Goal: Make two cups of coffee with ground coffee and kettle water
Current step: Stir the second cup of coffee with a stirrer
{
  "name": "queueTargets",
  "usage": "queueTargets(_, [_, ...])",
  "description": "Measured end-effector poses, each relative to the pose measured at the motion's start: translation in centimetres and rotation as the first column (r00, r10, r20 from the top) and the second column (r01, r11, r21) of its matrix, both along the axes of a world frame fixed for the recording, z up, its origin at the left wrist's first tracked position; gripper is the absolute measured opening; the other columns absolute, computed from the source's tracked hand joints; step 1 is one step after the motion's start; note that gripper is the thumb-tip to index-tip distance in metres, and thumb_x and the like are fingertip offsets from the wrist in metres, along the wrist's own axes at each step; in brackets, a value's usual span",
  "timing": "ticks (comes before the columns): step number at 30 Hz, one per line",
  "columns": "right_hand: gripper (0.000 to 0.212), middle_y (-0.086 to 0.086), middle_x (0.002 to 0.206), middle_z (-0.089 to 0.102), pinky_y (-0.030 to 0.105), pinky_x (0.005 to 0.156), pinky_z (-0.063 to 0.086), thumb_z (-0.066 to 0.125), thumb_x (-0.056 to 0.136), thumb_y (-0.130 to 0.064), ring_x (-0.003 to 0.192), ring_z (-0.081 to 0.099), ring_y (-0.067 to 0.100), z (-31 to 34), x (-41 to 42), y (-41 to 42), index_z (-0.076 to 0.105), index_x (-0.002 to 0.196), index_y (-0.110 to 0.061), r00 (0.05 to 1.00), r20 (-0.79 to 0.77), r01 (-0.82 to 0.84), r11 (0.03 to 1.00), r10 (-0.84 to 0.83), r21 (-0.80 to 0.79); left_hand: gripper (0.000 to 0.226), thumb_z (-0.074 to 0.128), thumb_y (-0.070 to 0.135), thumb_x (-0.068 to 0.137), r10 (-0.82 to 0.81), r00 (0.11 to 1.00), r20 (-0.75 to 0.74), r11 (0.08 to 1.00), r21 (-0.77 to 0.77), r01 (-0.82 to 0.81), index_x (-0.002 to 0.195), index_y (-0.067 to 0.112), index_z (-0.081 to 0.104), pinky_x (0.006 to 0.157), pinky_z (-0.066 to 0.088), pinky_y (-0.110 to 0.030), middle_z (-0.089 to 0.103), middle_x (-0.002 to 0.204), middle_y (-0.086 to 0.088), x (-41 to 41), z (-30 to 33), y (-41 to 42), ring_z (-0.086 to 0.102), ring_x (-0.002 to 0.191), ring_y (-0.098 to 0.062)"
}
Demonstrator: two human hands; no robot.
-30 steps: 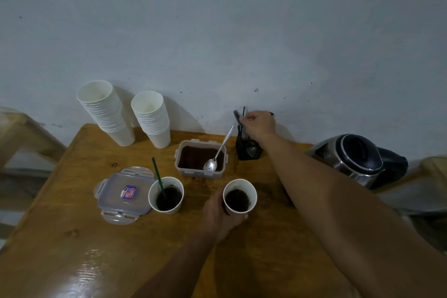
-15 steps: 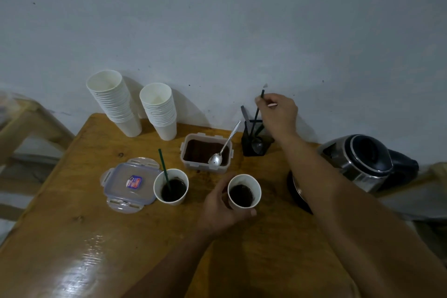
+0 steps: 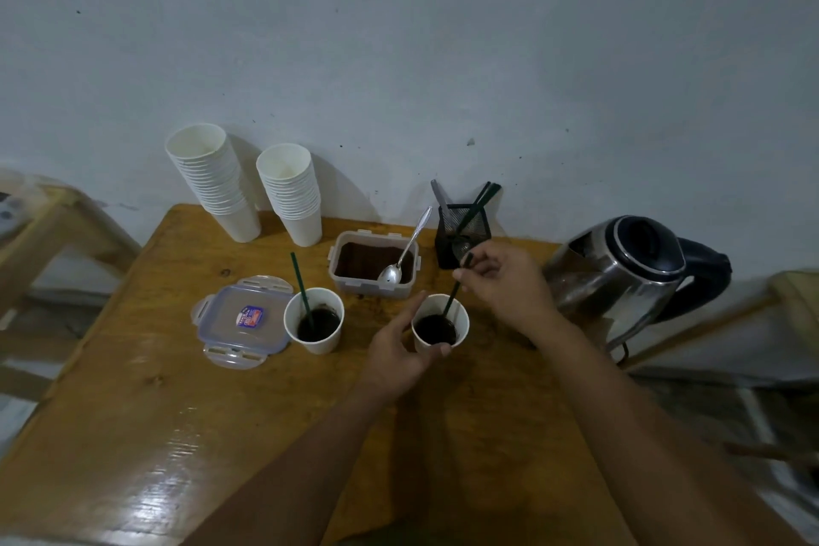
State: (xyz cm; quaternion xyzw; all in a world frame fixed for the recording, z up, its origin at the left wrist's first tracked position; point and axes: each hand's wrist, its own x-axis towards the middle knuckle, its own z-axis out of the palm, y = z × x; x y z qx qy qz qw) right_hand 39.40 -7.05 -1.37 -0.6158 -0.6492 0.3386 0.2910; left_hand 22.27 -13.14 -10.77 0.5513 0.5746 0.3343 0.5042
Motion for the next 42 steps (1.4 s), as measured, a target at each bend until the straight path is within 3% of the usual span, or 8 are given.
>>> queueTargets(4, [0.010, -0.001, 0.086, 0.071, 0.026, 0.074, 0.058, 0.075, 0.086, -0.020, 0.081, 0.067, 0.009, -2.2, -0.3, -1.3, 0.071, 0.093, -0.015, 0.994, 0.109, 0.011, 0.994, -0.022, 0.105, 0.083, 0.077, 0.033, 0.078, -0.005, 1.000, -0.007, 1.000, -0.019, 0.005, 0.148, 0.035, 0.032, 0.105, 0.042, -0.038, 0.042, 0.149, 0.002, 0.0, 0.1, 0.1, 0.039, 0.135, -0.018])
queueTargets(9, [0.010, -0.002, 0.082, 0.072, 0.031, 0.069, 0.062, 0.077, 0.084, -0.019, 0.074, 0.070, 0.008, -2.3, -0.6, -2.0, 0.068, 0.088, -0.019, 0.996, 0.083, -0.026, 0.999, 0.029, -0.037, 0.083, 0.077, 0.031, 0.078, -0.019, 1.000, 0.005, 0.999, -0.027, 0.019, 0.148, 0.036, 0.031, 0.102, 0.042, -0.033, 0.041, 0.149, 0.001, -0.2, 0.1, 0.2, 0.039, 0.135, -0.019])
queueTargets(13, [0.009, -0.002, 0.085, 0.070, 0.029, 0.070, 0.059, 0.074, 0.087, -0.021, 0.080, 0.067, 0.011, -1.8, -0.3, -1.6, 0.069, 0.092, -0.017, 0.968, 0.250, 0.004, 0.995, -0.029, 0.101, 0.081, 0.075, 0.029, 0.080, -0.010, 0.999, 0.031, 0.999, -0.051, 0.012, 0.147, 0.038, 0.030, 0.099, 0.043, -0.032, 0.041, 0.148, 0.001, -0.2, 0.0, 0.3, 0.039, 0.134, -0.019])
queueTargets(18, [0.011, -0.002, 0.082, 0.072, 0.033, 0.068, 0.061, 0.076, 0.085, -0.021, 0.073, 0.070, 0.009, -1.5, -0.5, -1.4, 0.065, 0.086, -0.022, 0.983, 0.184, -0.015, 0.999, 0.020, -0.029, 0.081, 0.073, 0.028, 0.082, -0.027, 0.999, 0.034, 0.997, -0.071, 0.029, 0.148, 0.038, 0.028, 0.099, 0.042, -0.033, 0.041, 0.148, 0.000, -0.2, -0.1, 0.2, 0.039, 0.134, -0.020])
queueTargets(22, [0.011, -0.001, 0.080, 0.070, 0.030, 0.066, 0.059, 0.076, 0.085, -0.021, 0.075, 0.068, 0.011, -1.5, -0.6, -1.3, 0.065, 0.083, -0.021, 0.969, 0.246, -0.005, 0.998, -0.010, 0.063, 0.081, 0.073, 0.032, 0.082, -0.026, 1.000, 0.018, 0.997, -0.071, 0.027, 0.149, 0.038, 0.028, 0.097, 0.040, -0.031, 0.040, 0.149, 0.001, -0.2, -0.1, 0.3, 0.038, 0.134, -0.019])
queueTargets(32, [0.010, 0.001, 0.077, 0.072, 0.036, 0.065, 0.063, 0.076, 0.085, -0.017, 0.064, 0.072, 0.010, -0.9, -1.1, -1.2, 0.065, 0.084, -0.016, 0.986, 0.150, -0.061, 0.997, 0.068, -0.049, 0.081, 0.072, 0.033, 0.083, -0.039, 0.999, -0.009, 0.997, -0.073, 0.038, 0.148, 0.043, 0.026, 0.097, 0.043, -0.034, 0.037, 0.151, 0.000, -0.2, -0.1, 0.4, 0.038, 0.135, -0.024])
queueTargets(36, [0.010, 0.001, 0.085, 0.069, 0.036, 0.068, 0.062, 0.074, 0.087, -0.019, 0.072, 0.069, 0.013, -0.9, -1.2, -1.2, 0.064, 0.085, -0.019, 0.963, 0.261, -0.062, 0.998, 0.062, -0.009, 0.081, 0.072, 0.036, 0.082, -0.041, 0.999, -0.017, 0.997, -0.069, 0.040, 0.148, 0.043, 0.025, 0.101, 0.043, -0.039, 0.037, 0.151, 0.000, -0.3, -0.1, 0.4, 0.038, 0.136, -0.024])
queueTargets(42, [0.011, -0.001, 0.082, 0.069, 0.037, 0.068, 0.063, 0.075, 0.085, -0.017, 0.070, 0.069, 0.011, -0.8, -1.1, -1.2, 0.065, 0.084, -0.019, 0.959, 0.244, -0.135, 0.989, 0.145, -0.058, 0.081, 0.073, 0.038, 0.081, -0.043, 0.999, 0.001, 0.996, -0.080, 0.042, 0.146, 0.046, 0.026, 0.100, 0.042, -0.036, 0.038, 0.150, 0.002, -0.3, -0.2, 0.3, 0.037, 0.136, -0.023])
